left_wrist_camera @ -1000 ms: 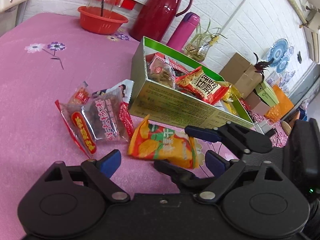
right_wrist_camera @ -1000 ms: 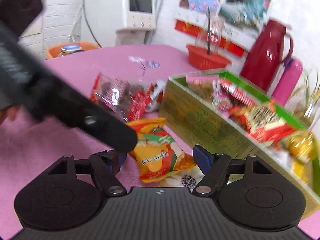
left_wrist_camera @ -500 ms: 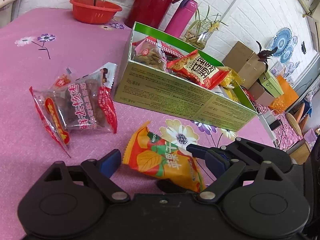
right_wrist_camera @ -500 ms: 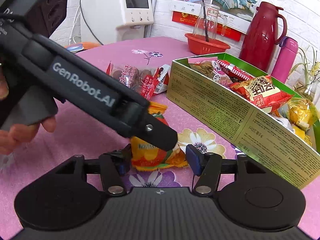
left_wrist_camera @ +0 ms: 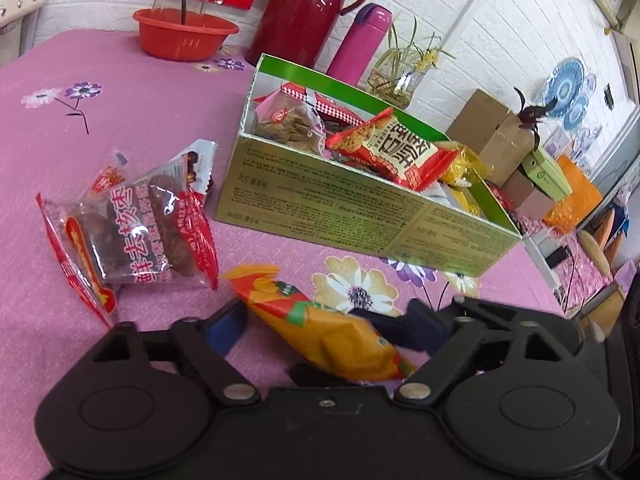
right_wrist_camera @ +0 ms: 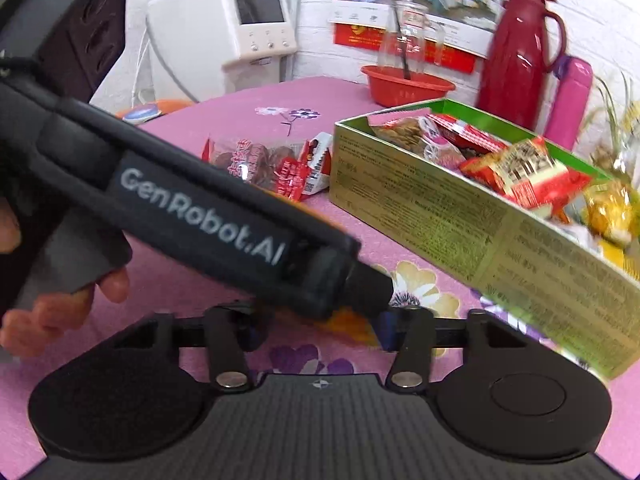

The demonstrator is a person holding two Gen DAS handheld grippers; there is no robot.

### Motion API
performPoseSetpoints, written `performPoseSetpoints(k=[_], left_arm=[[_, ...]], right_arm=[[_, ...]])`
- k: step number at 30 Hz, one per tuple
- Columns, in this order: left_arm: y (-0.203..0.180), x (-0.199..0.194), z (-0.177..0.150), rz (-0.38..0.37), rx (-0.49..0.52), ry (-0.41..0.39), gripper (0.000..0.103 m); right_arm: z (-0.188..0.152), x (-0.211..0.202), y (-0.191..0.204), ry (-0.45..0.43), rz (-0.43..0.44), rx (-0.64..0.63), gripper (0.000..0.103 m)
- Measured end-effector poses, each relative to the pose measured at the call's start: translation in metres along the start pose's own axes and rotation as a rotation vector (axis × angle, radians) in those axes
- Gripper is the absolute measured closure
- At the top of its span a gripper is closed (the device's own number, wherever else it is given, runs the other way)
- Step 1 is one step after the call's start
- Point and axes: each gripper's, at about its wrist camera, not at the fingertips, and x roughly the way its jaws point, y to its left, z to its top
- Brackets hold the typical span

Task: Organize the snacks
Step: 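Grasp the orange chip bag with the left gripper, then lower the orange chip bag into the box and open the left gripper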

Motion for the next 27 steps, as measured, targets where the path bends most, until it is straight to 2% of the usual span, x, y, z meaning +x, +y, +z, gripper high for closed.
performPoseSetpoints(k=[2,8,10,11,19,27], left_arm=[[0.002,0.001,0.0,-0.01,-0.005,-0.004,0.068],[0.0,0.004,-0.003,-0.036,-0.036,0.001,0.071],[-0.001,0.005,-0.004,-0.052,-0.043,0.003,0.079],[-0.004,0.005,-0.005,-0.048,-0.042,0.002,0.081],[-0.036,-0.016,0.009,-0.075,0.038,-0.085,0.081],[-0.061,-0.017,0.065,-0.118,0.084,-0.163,0.081]], right_arm=[[-0.002,-0.003,0.002,-0.006,-0.003,-0.003,0.028],[-0.007,-0.006,0.006,-0.027,-0.024,0.002,0.035],[-0.008,-0.007,0.003,-0.031,-0.017,0.033,0.038],[-0.009,-0.009,0.003,-0.033,-0.015,0.04,0.049],[-0.006,-0.041,0.002,-0.136,-0.065,0.031,0.051],[0.03,-0.055,-0.026,-0.276,-0.13,0.046,0.051]])
